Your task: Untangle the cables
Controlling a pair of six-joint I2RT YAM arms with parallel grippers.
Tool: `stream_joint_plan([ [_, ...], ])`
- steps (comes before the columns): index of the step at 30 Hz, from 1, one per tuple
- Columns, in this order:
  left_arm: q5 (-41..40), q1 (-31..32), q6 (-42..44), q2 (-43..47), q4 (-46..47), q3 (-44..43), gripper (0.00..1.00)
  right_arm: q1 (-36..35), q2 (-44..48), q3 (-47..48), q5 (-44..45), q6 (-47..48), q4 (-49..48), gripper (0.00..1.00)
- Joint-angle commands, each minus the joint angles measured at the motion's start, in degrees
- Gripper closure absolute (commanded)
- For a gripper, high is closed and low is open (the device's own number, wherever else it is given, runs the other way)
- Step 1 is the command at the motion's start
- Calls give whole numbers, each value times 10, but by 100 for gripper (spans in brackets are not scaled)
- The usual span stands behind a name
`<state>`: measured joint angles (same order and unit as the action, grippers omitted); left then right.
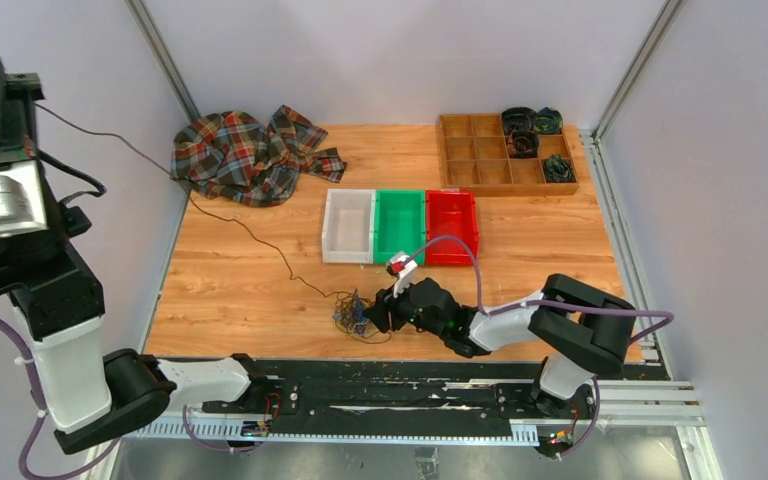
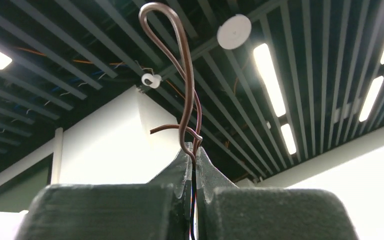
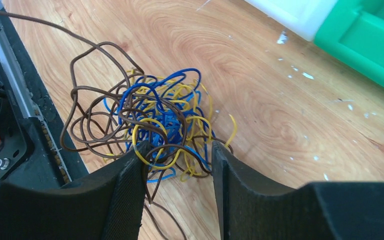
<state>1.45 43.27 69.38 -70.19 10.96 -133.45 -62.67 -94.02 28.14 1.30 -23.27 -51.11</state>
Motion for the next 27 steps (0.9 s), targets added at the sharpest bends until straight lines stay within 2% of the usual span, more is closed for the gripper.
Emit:
stream_joint_plan([
  [1,-23,3,20,45,19,105,99,-4,57,-24,51,6,39,51],
  [7,-24,3,-35,158,-57,328,99,-8,142,0,28,61,97,30],
  [9,-28,3,-43,168,-67,360,100,-17,159,21,10,92,118,24],
  [12,-37,3,-58,165,-69,364,100,-37,160,48,-14,141,120,22],
  [16,-37,3,-53,158,-74,354,100,-56,111,101,-50,197,93,22],
  [21,-43,3,-45,154,-89,344,100,-59,23,186,-83,220,112,23],
  [24,-44,3,-39,154,-96,341,99,-59,-13,217,-79,226,115,30],
  [27,-47,3,-32,154,-112,335,99,-59,-23,221,-88,217,105,47],
])
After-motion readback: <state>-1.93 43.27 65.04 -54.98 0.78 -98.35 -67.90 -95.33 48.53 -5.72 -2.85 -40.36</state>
